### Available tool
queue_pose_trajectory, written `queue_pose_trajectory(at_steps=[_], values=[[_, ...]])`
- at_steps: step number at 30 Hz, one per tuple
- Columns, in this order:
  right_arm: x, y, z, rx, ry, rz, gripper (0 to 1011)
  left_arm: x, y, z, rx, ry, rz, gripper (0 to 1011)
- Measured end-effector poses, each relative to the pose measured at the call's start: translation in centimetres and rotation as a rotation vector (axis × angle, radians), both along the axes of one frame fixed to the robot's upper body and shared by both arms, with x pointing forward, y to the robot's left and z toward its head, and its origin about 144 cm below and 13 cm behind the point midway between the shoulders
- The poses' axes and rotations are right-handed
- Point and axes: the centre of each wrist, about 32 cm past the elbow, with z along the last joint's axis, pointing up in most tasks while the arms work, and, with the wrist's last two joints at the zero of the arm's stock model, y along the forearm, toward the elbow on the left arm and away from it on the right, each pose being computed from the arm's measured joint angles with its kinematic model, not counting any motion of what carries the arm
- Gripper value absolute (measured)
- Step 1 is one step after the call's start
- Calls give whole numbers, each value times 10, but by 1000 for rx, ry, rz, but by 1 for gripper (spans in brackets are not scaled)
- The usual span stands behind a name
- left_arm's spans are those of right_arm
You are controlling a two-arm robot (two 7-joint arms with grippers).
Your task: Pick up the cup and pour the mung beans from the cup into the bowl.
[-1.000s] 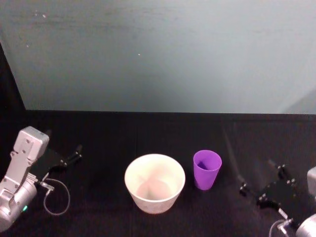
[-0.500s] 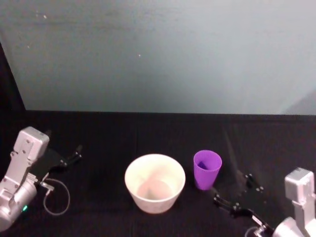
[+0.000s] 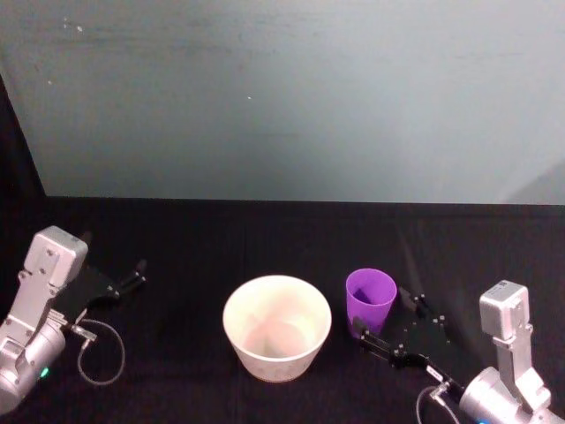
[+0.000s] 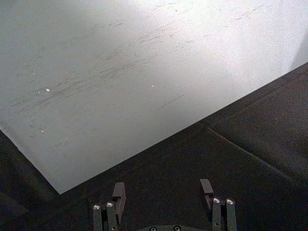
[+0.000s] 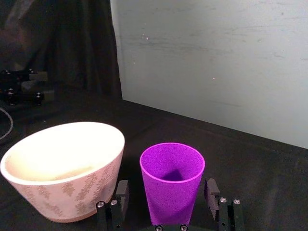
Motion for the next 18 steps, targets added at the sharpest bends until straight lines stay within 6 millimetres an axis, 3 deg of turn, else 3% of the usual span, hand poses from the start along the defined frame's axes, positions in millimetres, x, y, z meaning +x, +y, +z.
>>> queue_pose_trajectory(at_steps=[18], values=[[19,9,5,-3,-11,8,1004,0,0,0,0,0,0,1004]])
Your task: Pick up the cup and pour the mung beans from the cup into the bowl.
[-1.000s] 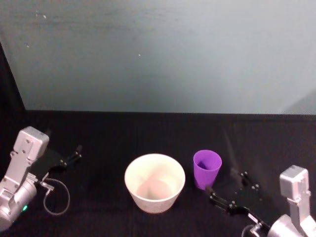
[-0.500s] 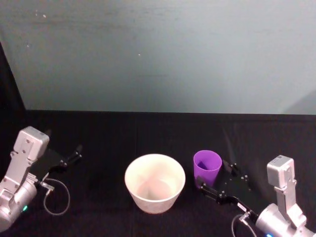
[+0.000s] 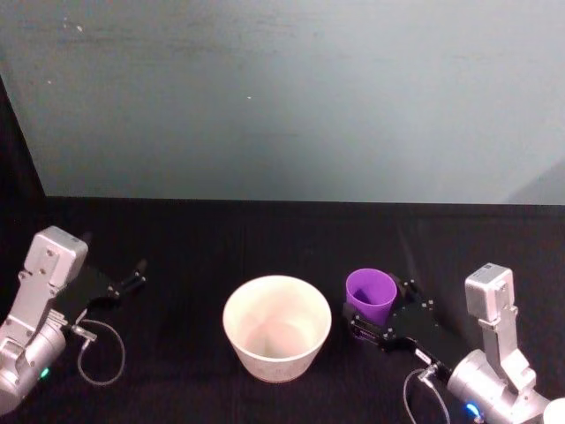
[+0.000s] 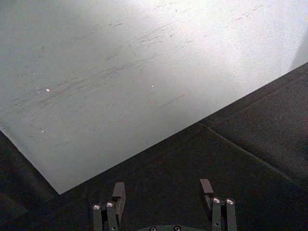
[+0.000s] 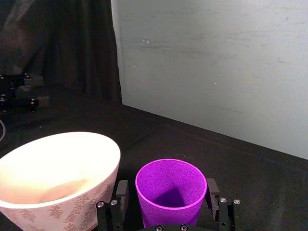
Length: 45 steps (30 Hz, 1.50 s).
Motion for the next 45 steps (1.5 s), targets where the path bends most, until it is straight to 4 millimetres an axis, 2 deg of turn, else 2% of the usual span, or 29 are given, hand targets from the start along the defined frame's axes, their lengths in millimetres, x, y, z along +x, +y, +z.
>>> queue_pose_trajectory(at_steps=[26,33,34,45], values=[[1,1,-1,3,5,5,1004,0,0,0,0,0,0,1004],[1,1,-1,3,6,5,864,0,0,0,0,0,0,1003],[1,1,-1,3,6,5,809,0,0,0,0,0,0,1004],[1,1,-1,3,5,4,743,0,0,0,0,0,0,1003]])
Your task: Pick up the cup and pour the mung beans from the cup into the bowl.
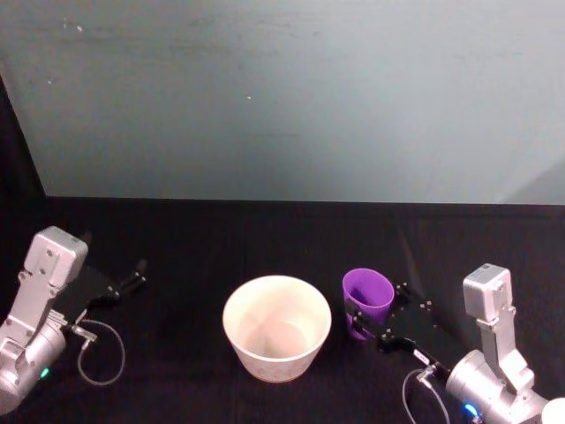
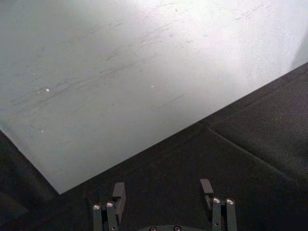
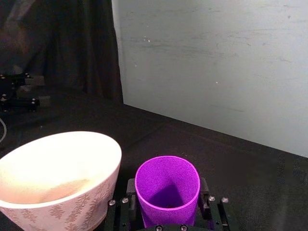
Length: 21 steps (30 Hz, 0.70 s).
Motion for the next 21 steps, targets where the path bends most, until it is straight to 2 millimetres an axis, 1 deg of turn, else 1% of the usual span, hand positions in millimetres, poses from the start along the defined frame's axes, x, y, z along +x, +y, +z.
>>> queue_pose_trajectory(at_steps=[6,21], values=[[0,0,0,0,0,-1,723,0,0,0,0,0,0,1003],[0,0,0,0,0,-1,723,0,0,0,0,0,0,1004]])
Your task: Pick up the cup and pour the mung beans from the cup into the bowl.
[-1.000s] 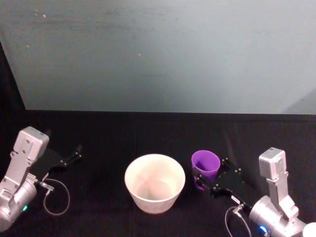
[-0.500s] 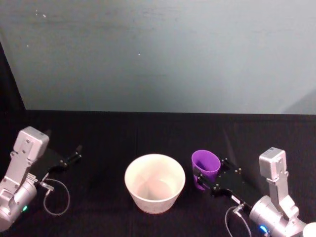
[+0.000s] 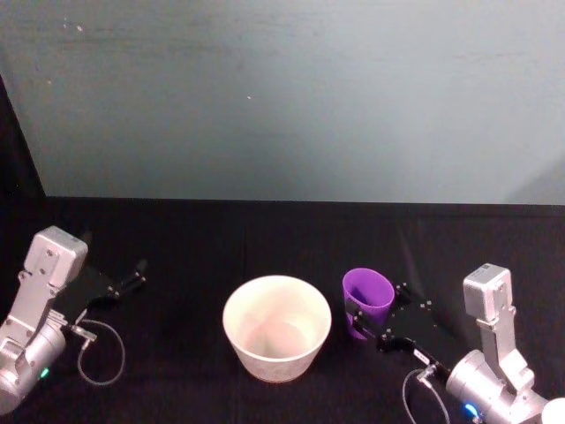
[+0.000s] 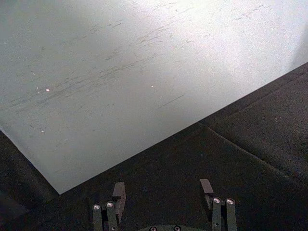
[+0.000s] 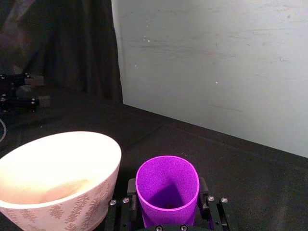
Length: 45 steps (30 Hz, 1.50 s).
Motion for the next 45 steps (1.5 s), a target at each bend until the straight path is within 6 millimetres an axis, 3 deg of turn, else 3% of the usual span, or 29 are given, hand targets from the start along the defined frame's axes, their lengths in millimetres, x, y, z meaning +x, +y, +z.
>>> queue_pose_trajectory(at_steps=[21,29,45], values=[[-3,-1,8,-21,-11,-30,723,0,0,0,0,0,0,1003],[-6,-5,27,23,-30,-36,723,0,0,0,0,0,0,1003],[-11,-13,89,36,-86,20,723,0,0,0,0,0,0,1004]])
